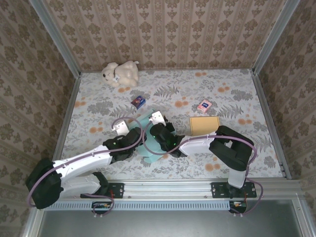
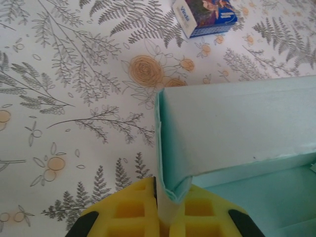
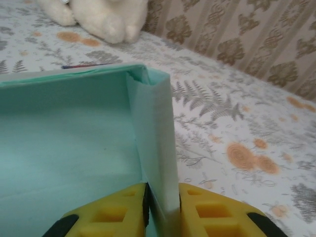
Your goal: Fold the paper box
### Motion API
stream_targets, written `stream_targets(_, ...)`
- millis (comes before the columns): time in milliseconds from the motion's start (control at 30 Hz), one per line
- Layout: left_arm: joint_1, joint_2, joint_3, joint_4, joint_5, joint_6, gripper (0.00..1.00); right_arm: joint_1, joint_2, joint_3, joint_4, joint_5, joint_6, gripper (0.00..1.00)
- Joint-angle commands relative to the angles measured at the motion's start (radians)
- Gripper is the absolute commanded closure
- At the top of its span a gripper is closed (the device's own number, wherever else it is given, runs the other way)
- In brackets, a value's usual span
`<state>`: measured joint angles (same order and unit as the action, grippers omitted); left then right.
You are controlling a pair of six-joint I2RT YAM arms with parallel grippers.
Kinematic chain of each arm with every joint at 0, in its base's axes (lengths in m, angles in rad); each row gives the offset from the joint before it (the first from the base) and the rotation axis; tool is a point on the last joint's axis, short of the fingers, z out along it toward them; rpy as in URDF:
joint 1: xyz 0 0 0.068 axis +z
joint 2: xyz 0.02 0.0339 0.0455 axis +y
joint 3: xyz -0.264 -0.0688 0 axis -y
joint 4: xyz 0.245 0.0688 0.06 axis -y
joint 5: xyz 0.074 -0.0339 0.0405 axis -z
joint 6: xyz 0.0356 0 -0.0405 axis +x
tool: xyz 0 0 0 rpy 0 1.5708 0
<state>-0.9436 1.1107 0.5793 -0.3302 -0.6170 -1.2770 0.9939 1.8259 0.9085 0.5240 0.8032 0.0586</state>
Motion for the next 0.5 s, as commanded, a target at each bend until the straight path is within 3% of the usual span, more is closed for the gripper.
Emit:
stream_targets(0,-0.012,0.009,0.033,-0.042,-0.071,-0.056,1.0,-0.035,-0.038,-0.031,-0.063,-0.142,0.052,0.74)
stream_targets(200,-0.012,0.046,0.04,-0.032,-0.108,-0.046,1.0,-0.035,-0.113,-0.076,-0.049,-0.425,0.097,0.59)
stream_targets(467,0.001,0.08,0.034,0.017,-0.14,0.052,1.0,-0.037,-0.299,-0.199,-0.094,-0.49,0.168,0.53)
